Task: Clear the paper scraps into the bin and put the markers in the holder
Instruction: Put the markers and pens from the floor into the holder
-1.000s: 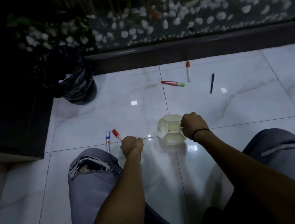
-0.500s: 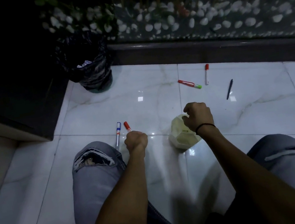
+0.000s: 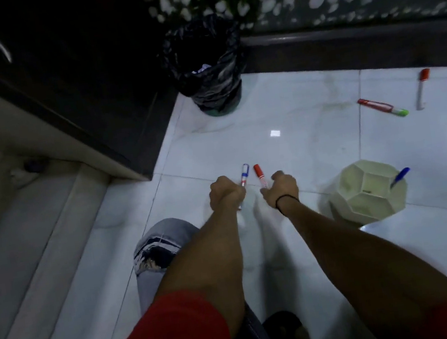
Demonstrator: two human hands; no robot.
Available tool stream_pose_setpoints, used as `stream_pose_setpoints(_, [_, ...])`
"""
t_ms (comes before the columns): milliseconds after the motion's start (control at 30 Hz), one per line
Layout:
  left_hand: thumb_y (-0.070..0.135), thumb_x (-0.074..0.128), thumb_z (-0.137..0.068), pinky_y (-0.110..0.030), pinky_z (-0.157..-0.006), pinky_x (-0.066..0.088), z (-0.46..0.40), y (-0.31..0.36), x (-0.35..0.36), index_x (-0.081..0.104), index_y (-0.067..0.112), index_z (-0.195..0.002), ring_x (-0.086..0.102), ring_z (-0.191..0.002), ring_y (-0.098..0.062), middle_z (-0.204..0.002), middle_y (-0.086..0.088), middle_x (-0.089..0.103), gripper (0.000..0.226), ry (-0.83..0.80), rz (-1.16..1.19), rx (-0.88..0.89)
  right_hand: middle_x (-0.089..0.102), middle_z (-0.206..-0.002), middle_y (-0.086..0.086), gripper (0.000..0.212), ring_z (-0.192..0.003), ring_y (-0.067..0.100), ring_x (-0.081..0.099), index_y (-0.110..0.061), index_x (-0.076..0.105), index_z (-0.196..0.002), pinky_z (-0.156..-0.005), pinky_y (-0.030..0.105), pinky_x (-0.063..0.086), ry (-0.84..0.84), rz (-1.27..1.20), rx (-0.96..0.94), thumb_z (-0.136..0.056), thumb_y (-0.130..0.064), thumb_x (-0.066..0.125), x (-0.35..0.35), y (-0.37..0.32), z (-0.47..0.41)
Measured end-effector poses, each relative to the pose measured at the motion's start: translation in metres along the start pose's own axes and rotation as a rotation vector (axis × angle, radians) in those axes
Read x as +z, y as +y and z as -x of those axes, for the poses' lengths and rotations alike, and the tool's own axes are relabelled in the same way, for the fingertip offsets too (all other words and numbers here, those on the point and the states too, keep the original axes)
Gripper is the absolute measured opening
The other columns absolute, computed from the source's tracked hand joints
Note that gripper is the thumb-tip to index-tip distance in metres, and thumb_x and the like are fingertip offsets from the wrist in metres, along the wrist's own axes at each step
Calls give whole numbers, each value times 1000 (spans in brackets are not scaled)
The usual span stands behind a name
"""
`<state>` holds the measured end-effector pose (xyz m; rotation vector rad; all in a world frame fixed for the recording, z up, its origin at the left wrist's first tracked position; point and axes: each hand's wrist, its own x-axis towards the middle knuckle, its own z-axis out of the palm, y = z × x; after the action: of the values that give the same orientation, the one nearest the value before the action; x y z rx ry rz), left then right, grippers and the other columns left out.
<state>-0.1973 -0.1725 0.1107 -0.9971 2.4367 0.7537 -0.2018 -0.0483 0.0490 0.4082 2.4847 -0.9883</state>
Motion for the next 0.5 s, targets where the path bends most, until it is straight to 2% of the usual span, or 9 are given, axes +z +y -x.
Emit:
stream_pose_setpoints(100, [26, 70, -88, -30, -75, 47, -6, -8, 12, 62, 8, -118, 65, -109, -30, -118, -11, 66, 36, -55, -79, 46, 61, -115, 17, 43, -106, 33, 60, -5, 54, -117, -88, 36, 52, 32, 40, 30, -82, -24, 71, 17, 7, -1])
stream_pose_setpoints(200, [30, 69, -87, -35, -82, 53, -12, -15, 33, 56, 13, -121, 65, -105, -30, -117, -10, 63, 40, -51, -154, 79, 65, -107, 17, 30, -97, 33, 65, -4, 57, -109, -79, 34, 54, 38, 56, 32, -85, -19, 69, 22, 14, 1])
stream_pose_setpoints(267, [27, 67, -91, -35, -85, 54, -12, -18, 49, 56, 10, -122, 65, -107, -30, -118, -12, 63, 37, -26, -185, 97, 64, -108, 17, 29, -98, 34, 66, -3, 59, -109, -81, 34, 54, -5, 88, 42, -86, -17, 67, 19, 17, 2])
stream_pose_setpoints(433, [24, 67, -90, -32, -89, 52, 3, -15, 59, 62, 5, -120, 64, -114, -29, -121, -10, 66, 36, -41, -68, -3, 67, -108, 13, 37, -102, 29, 66, -5, 65, -110, -81, 30, 53, -133, 69, 75, -84, -31, 66, 2, 25, 13])
stream_pose_setpoints(500, [24, 69, -90, -32, -88, 53, 11, -3, 56, 64, 5, -120, 66, -110, -29, -120, -10, 68, 36, -34, 25, -26, 71, -103, 11, 38, -94, 26, 68, -7, 69, -108, -79, 30, 56, -152, -7, 101, -83, -35, 67, -12, 26, 18])
